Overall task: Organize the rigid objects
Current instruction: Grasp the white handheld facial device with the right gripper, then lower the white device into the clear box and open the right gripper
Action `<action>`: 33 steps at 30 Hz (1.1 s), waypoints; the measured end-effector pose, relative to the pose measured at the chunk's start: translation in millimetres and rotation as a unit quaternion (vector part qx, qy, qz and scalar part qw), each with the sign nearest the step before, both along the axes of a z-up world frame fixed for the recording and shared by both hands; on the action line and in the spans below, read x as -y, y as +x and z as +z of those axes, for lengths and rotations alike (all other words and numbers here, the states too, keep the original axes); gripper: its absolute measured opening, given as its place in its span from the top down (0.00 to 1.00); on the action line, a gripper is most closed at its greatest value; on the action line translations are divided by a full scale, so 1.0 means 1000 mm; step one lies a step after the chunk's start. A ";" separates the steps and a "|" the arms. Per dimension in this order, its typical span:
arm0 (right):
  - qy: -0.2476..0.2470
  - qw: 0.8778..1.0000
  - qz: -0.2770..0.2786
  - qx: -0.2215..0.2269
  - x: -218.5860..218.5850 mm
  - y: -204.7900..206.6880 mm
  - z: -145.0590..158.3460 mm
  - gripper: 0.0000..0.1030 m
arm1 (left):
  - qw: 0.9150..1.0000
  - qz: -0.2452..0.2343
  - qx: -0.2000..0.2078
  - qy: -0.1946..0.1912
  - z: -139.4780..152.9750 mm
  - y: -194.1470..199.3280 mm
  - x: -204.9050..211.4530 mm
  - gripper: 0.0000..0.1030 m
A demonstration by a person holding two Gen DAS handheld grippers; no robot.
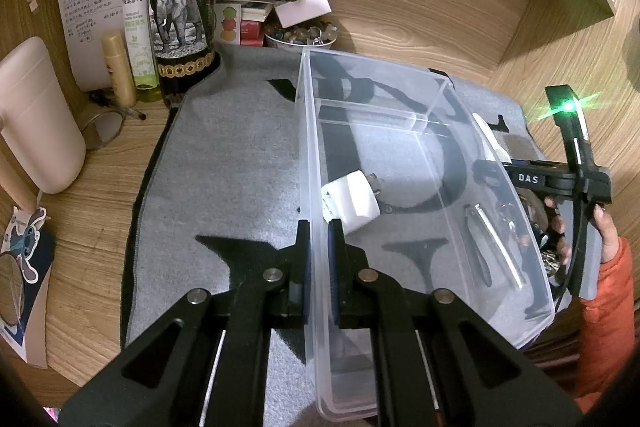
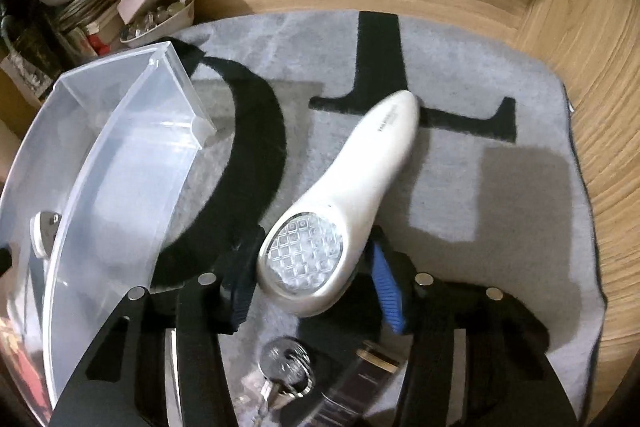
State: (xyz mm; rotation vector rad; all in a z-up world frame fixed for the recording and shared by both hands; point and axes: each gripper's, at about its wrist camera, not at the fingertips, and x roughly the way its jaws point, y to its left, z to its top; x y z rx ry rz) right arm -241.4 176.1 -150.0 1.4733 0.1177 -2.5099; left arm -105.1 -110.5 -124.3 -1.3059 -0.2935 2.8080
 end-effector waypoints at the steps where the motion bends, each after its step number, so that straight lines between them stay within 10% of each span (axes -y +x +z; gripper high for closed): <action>1: 0.002 1.000 0.000 -0.003 -0.003 0.003 0.001 0.55 | 1.000 0.001 0.000 0.000 0.000 0.000 0.001 0.93; 33: -0.059 0.975 -0.007 -0.213 0.003 0.050 0.116 0.62 | 1.000 0.002 0.002 -0.002 -0.001 -0.003 0.001 0.93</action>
